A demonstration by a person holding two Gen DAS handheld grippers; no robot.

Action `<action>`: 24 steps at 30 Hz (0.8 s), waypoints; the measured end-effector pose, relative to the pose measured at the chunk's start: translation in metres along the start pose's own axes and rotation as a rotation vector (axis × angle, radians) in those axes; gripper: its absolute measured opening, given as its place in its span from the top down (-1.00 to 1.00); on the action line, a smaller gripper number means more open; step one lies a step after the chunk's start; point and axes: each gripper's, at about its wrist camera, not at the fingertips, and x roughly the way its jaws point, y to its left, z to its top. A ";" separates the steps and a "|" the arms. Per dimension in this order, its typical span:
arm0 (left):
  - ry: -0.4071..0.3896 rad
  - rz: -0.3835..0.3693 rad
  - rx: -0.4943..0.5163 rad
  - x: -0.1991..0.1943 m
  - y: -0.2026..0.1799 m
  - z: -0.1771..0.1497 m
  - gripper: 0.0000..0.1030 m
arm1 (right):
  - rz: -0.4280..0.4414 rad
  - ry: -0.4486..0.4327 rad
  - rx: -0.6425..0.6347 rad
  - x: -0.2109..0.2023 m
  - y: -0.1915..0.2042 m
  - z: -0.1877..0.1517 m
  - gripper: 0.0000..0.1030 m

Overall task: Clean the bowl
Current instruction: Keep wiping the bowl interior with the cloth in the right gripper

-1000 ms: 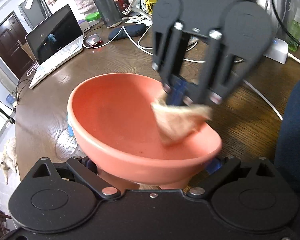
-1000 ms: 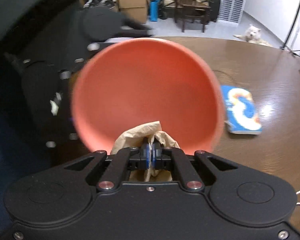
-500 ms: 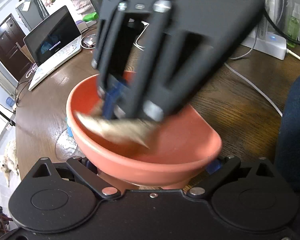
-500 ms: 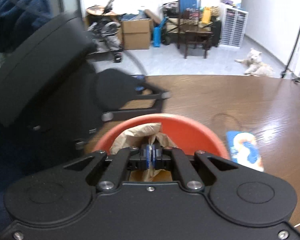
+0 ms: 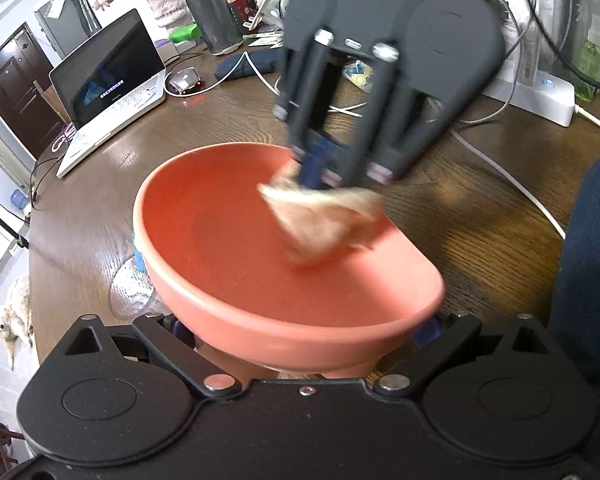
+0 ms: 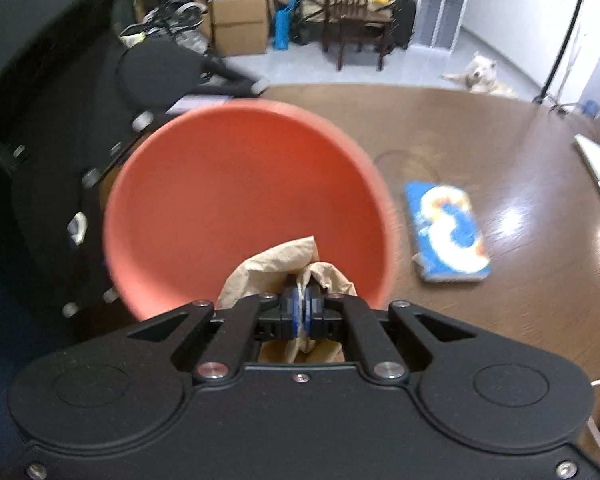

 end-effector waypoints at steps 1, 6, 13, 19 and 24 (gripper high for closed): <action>-0.001 0.000 -0.001 0.000 0.000 0.001 -0.89 | 0.025 0.001 -0.003 -0.003 0.005 -0.005 0.93; 0.002 0.002 0.007 0.001 -0.001 0.003 -0.89 | 0.097 -0.037 -0.027 -0.007 0.026 0.009 0.93; 0.006 0.005 0.010 0.001 -0.003 0.001 -0.89 | 0.037 -0.128 -0.036 -0.012 0.016 0.034 0.93; 0.009 0.008 0.007 0.000 -0.003 -0.001 -0.89 | -0.055 -0.140 -0.001 -0.023 -0.006 0.038 0.93; 0.008 0.012 -0.001 -0.001 -0.001 -0.001 -0.89 | -0.086 -0.083 0.025 -0.018 -0.022 0.024 0.93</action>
